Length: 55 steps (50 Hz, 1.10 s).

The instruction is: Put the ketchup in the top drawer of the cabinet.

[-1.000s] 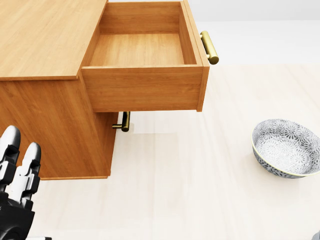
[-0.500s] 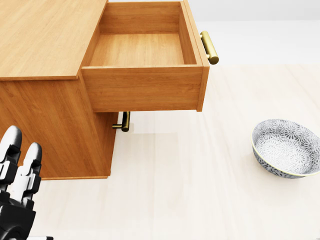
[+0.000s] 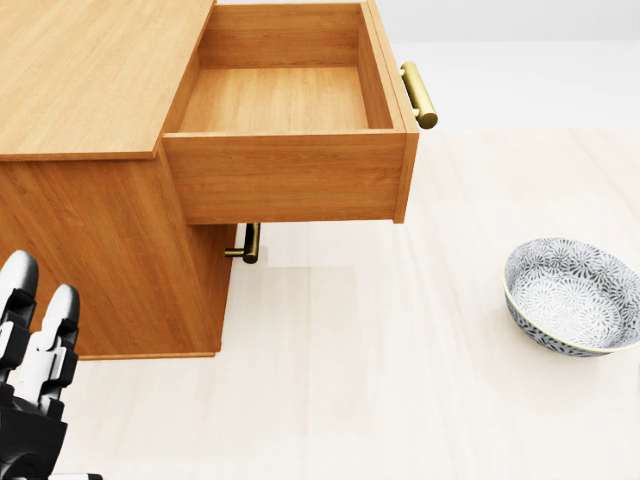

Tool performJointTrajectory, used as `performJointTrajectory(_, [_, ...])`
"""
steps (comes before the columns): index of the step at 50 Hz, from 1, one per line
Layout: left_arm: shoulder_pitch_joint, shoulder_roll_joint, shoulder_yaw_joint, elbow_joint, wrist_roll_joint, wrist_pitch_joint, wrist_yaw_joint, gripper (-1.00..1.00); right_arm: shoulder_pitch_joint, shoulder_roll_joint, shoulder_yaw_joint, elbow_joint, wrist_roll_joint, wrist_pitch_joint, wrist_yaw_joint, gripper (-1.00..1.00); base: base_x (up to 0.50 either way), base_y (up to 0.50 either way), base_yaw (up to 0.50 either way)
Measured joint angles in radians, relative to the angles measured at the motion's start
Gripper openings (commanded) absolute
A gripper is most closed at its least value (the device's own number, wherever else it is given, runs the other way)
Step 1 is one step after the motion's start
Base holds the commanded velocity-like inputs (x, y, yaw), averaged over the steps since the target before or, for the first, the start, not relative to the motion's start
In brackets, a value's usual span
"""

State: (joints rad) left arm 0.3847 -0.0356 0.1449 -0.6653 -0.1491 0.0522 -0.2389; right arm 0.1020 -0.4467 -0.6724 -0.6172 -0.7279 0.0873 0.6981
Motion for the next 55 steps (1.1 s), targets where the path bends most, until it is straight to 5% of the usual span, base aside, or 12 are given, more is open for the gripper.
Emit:
performJointTrajectory(32, [-0.001,-0.004,0.014,-0.014,-0.008,0.014,-0.008,1.0,-0.27,-0.084,0.315,-0.43,-0.248,0.0,0.0,-1.0,0.0,0.0,0.0])
performJointTrajectory(37, [0.0,-0.005,0.015,-0.016,-0.009,0.014,-0.009,1.0,-0.292,-0.009,0.348,-0.43,-0.314,0.0,0.0,-1.0,0.0,0.0,0.0])
performJointTrajectory(47, [0.003,-0.006,0.016,-0.019,-0.01,0.014,-0.012,1.0,-0.311,0.258,0.292,-0.43,-0.38,0.0,0.0,-1.0,0.0,0.0,0.0])
performJointTrajectory(55, [0.005,-0.007,0.016,-0.021,-0.011,0.014,-0.013,1.0,-0.315,0.367,0.256,-0.43,-0.394,0.0,0.0,-1.0,0.0,0.0,0.0])
